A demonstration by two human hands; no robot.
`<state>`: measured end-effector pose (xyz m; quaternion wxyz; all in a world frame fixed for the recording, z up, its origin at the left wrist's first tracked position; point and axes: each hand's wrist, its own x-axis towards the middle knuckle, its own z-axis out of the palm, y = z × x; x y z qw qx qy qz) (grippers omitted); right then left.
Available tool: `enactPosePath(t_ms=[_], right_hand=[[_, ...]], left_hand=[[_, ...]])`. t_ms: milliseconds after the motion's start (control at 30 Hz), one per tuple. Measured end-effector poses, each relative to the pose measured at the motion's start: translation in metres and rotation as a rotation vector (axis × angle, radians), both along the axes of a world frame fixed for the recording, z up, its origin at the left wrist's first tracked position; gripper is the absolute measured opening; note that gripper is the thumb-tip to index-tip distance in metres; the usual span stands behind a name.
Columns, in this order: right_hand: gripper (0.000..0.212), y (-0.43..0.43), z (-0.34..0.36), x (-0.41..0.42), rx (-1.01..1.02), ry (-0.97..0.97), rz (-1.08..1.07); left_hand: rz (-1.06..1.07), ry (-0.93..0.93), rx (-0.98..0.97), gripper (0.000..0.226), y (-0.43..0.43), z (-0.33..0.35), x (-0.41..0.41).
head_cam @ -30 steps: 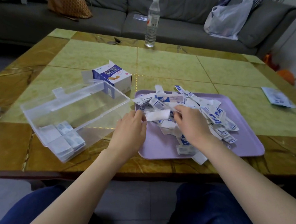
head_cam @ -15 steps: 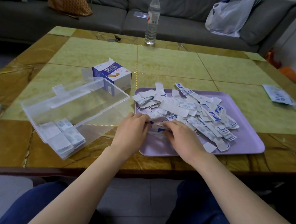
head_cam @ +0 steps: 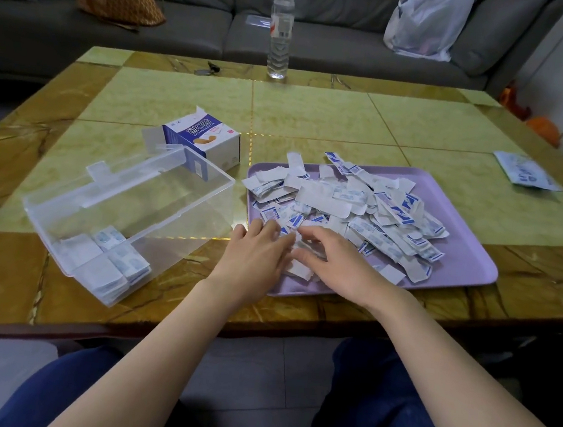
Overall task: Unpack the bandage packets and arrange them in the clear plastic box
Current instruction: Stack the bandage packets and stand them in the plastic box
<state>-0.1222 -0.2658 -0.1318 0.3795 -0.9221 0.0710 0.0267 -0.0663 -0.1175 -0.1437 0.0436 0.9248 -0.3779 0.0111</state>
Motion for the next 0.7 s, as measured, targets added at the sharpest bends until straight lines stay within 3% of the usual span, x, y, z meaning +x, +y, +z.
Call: enactPosePath(t_ms=[167, 367, 467, 567, 700], right_hand=[[0.035, 0.0025, -0.0001, 0.001, -0.15, -0.038, -0.034], [0.063, 0.0072, 0.0063, 0.0018, -0.012, 0.011, -0.08], [0.063, 0.0065, 0.0065, 0.0025, -0.018, 0.031, -0.103], [0.055, 0.006, 0.0038, 0.0036, -0.05, 0.032, -0.121], [0.032, 0.0079, 0.0054, 0.002, -0.182, -0.127, -0.078]], left_hand=[[-0.008, 0.059, -0.06, 0.043, -0.0002, 0.0014, 0.0025], [0.065, 0.212, -0.168, 0.06, -0.0034, 0.0067, 0.0041], [0.055, 0.208, -0.191, 0.06, -0.0028, 0.0057, 0.0047], [0.016, 0.16, -0.213, 0.056, -0.0021, 0.0042, 0.0043], [0.003, 0.057, -0.22, 0.048, -0.003, 0.0059, 0.0017]])
